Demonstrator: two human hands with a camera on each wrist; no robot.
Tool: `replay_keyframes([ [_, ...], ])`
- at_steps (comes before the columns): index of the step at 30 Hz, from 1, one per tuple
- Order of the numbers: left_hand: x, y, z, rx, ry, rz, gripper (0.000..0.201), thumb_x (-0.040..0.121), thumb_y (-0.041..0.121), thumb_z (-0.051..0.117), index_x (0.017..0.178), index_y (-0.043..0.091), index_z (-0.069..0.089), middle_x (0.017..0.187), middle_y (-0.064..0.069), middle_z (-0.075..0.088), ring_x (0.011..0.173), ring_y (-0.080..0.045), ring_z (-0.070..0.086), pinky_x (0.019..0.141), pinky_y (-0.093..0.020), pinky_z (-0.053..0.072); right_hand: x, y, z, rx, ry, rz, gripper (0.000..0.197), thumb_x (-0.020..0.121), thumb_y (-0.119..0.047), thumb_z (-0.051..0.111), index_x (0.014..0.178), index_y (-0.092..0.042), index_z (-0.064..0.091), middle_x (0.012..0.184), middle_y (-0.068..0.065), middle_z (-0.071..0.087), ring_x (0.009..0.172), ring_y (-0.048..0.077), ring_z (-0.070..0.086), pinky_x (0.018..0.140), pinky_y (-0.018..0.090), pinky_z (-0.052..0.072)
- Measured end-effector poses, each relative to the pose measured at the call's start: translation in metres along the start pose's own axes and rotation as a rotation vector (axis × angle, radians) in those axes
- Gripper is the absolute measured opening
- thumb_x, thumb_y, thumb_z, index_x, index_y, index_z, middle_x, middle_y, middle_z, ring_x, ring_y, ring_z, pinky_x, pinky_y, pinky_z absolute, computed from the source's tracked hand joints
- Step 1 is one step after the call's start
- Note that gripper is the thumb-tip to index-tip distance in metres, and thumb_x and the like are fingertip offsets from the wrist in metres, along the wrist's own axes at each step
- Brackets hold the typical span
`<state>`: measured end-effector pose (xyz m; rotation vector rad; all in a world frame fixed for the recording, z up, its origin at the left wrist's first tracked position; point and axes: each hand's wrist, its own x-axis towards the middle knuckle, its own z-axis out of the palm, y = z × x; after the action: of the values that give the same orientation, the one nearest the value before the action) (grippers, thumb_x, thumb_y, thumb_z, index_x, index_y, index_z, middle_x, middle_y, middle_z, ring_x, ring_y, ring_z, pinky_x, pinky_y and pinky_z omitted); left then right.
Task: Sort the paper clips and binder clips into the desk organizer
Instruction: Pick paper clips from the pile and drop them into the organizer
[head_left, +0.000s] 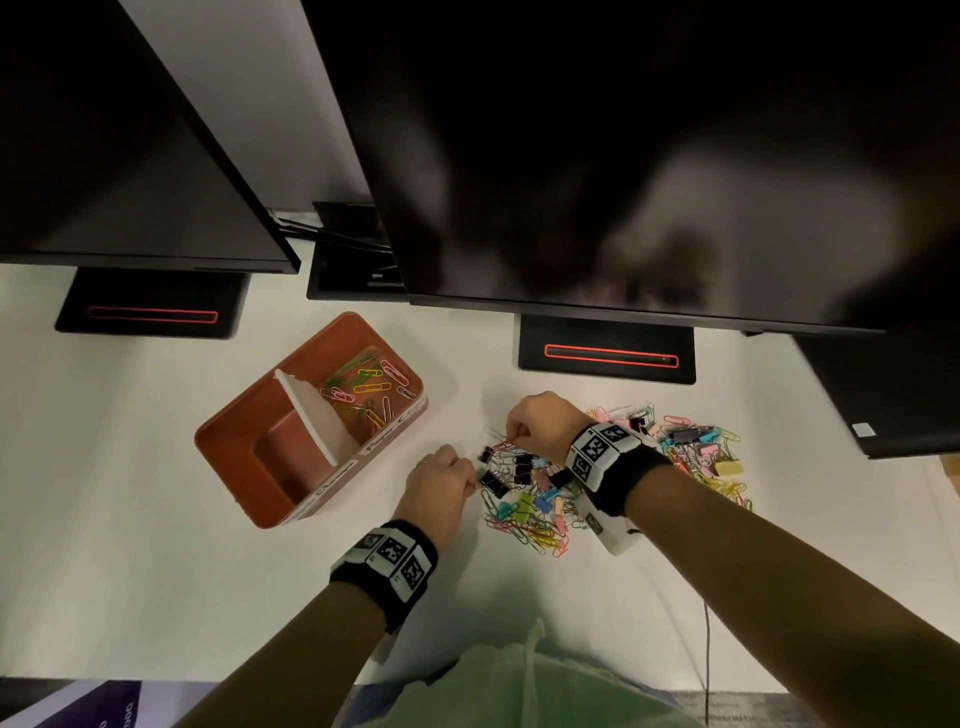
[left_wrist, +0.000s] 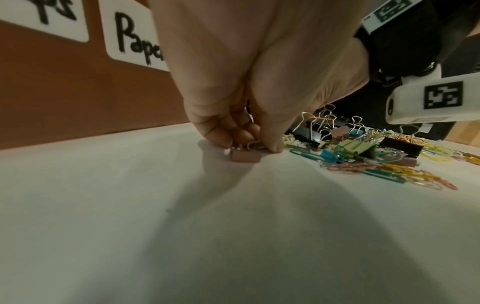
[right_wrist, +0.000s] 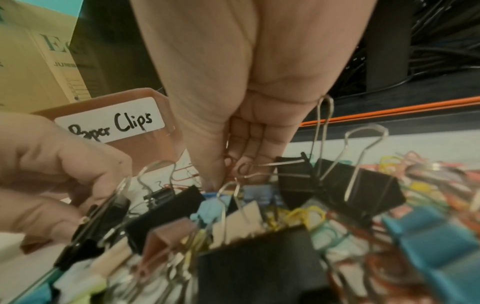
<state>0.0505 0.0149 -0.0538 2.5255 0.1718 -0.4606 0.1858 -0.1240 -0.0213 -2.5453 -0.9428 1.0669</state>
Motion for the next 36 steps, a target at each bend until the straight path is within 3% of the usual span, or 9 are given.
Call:
replay_keyframes([
  [5, -0.006, 0.004, -0.021, -0.122, 0.034, 0.000, 0.009, 0.088, 0.013, 0.057, 0.090, 0.007, 0.064, 0.090, -0.006, 0.055, 0.082, -0.024, 0.055, 0.075, -0.031, 0.046, -0.012, -0.002, -0.013, 0.048, 0.147, -0.077, 0.016, 0.086, -0.014, 0.056, 0.096, -0.011, 0.068, 0.099, 0.006, 0.068, 0.089, 0.019, 0.059, 0.084, 0.031, 0.049],
  [10, -0.026, 0.013, -0.083, -0.290, 0.319, 0.019, 0.003, 0.084, 0.008, 0.064, 0.086, 0.009, 0.063, 0.083, 0.006, 0.052, 0.068, 0.000, 0.051, 0.063, -0.002, 0.041, -0.013, -0.046, -0.044, 0.149, 0.378, -0.238, 0.010, 0.085, -0.017, 0.061, 0.090, -0.014, 0.070, 0.088, 0.003, 0.066, 0.075, 0.012, 0.057, 0.075, 0.020, 0.043],
  [16, -0.029, -0.011, -0.153, -0.372, 0.589, -0.190, 0.011, 0.081, 0.017, 0.068, 0.091, 0.019, 0.063, 0.091, 0.001, 0.064, 0.082, -0.011, 0.061, 0.077, -0.026, 0.051, 0.026, -0.121, -0.064, 0.228, 0.385, -0.294, 0.011, 0.082, -0.014, 0.065, 0.092, -0.013, 0.067, 0.093, 0.005, 0.067, 0.083, 0.016, 0.060, 0.081, 0.030, 0.051],
  [19, -0.027, -0.015, -0.157, -0.281, 0.520, -0.249, 0.025, 0.081, 0.024, 0.068, 0.104, 0.018, 0.064, 0.105, 0.002, 0.061, 0.090, -0.007, 0.057, 0.081, -0.019, 0.044, 0.034, -0.127, -0.057, 0.252, 0.346, -0.261, 0.019, 0.082, -0.020, 0.066, 0.100, -0.016, 0.063, 0.098, 0.004, 0.065, 0.087, 0.017, 0.061, 0.083, 0.033, 0.052],
  [23, -0.038, -0.002, -0.135, -0.214, 0.446, -0.037, 0.029, 0.081, 0.029, 0.067, 0.108, 0.020, 0.063, 0.104, 0.006, 0.056, 0.089, -0.009, 0.053, 0.081, -0.022, 0.045, 0.014, -0.080, -0.042, 0.246, 0.454, -0.213, 0.011, 0.088, -0.017, 0.057, 0.097, -0.017, 0.064, 0.096, 0.001, 0.061, 0.081, 0.011, 0.053, 0.079, 0.026, 0.047],
  [26, -0.040, 0.015, -0.096, -0.241, 0.198, 0.033, 0.030, 0.082, 0.032, 0.066, 0.111, 0.023, 0.060, 0.104, 0.006, 0.055, 0.084, -0.007, 0.053, 0.072, -0.019, 0.046, -0.004, -0.032, -0.023, 0.130, 0.292, -0.063, 0.020, 0.087, -0.014, 0.057, 0.106, -0.019, 0.062, 0.104, 0.003, 0.060, 0.087, 0.012, 0.053, 0.086, 0.028, 0.046],
  [29, -0.027, 0.021, -0.051, -0.185, -0.009, 0.011, 0.041, 0.081, 0.036, 0.063, 0.119, 0.025, 0.052, 0.114, 0.002, 0.050, 0.095, -0.013, 0.054, 0.084, -0.029, 0.048, -0.010, -0.008, -0.006, 0.062, 0.085, 0.020, 0.032, 0.085, -0.013, 0.058, 0.115, -0.022, 0.059, 0.114, 0.005, 0.056, 0.105, 0.022, 0.053, 0.093, 0.031, 0.042],
  [33, -0.006, 0.026, -0.020, -0.174, -0.072, -0.067, 0.037, 0.083, 0.027, 0.063, 0.118, 0.021, 0.052, 0.116, -0.002, 0.047, 0.098, -0.019, 0.056, 0.089, -0.037, 0.049, -0.008, -0.002, 0.005, 0.073, 0.040, -0.013, 0.037, 0.081, -0.015, 0.065, 0.116, -0.022, 0.060, 0.113, 0.005, 0.051, 0.108, 0.024, 0.049, 0.098, 0.037, 0.041],
  [36, 0.002, 0.014, -0.019, -0.167, 0.023, -0.077, 0.029, 0.084, 0.017, 0.061, 0.113, 0.018, 0.056, 0.114, -0.003, 0.049, 0.093, -0.020, 0.060, 0.089, -0.038, 0.051, -0.005, -0.013, 0.012, 0.044, 0.040, -0.063, 0.034, 0.081, -0.011, 0.065, 0.114, -0.018, 0.060, 0.112, 0.006, 0.051, 0.104, 0.023, 0.050, 0.094, 0.035, 0.043],
])
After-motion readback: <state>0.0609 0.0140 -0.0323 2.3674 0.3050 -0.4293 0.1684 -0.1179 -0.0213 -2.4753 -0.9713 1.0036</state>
